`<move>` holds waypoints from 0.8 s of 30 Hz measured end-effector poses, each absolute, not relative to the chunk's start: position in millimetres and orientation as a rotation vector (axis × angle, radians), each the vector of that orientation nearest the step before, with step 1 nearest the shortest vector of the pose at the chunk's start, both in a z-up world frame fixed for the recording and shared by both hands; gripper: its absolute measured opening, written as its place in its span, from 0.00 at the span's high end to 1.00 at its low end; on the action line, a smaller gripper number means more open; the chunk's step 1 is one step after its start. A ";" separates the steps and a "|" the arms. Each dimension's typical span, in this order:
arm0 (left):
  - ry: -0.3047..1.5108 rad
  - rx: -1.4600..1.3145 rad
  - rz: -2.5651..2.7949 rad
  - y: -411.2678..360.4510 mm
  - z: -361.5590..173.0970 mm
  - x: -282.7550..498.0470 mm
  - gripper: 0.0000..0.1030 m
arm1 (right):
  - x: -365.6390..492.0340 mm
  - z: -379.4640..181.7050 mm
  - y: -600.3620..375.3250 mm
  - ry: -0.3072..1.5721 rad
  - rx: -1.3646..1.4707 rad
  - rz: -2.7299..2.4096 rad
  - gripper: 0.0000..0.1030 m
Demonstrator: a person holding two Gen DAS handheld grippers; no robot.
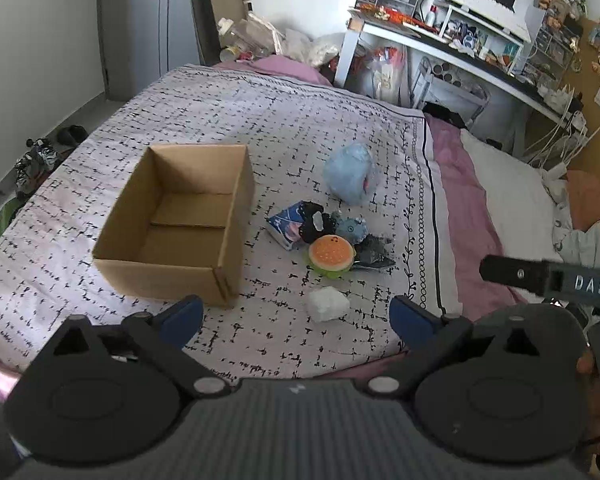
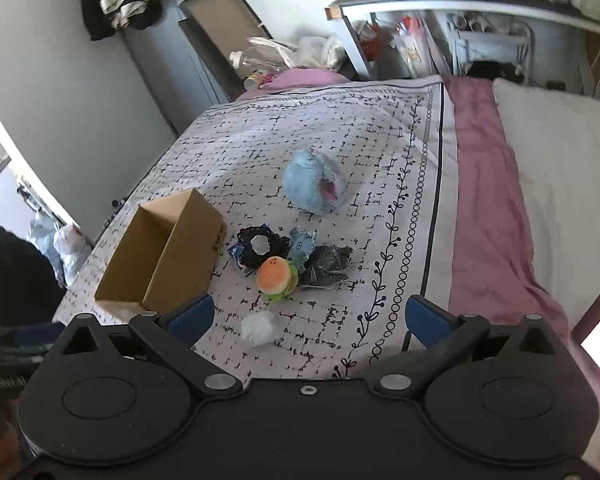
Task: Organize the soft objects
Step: 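Grasp the white tissue ball with the left tool while the right tool grasps the black bag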
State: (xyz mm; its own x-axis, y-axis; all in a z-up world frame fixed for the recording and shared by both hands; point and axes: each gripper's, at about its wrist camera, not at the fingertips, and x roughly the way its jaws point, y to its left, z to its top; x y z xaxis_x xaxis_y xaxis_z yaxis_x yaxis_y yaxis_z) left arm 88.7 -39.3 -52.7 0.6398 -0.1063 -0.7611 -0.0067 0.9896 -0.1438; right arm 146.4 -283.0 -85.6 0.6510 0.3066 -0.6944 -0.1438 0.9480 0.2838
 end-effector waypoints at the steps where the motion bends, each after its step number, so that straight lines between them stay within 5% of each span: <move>1: 0.879 -0.137 -0.060 -41.2 -55.5 92.4 0.03 | 149.8 -87.5 -284.2 0.826 0.220 0.256 0.00; 24: 1.047 -0.184 -0.110 -66.7 -136.3 178.5 0.15 | 243.8 -149.6 -291.5 0.959 0.429 0.194 0.04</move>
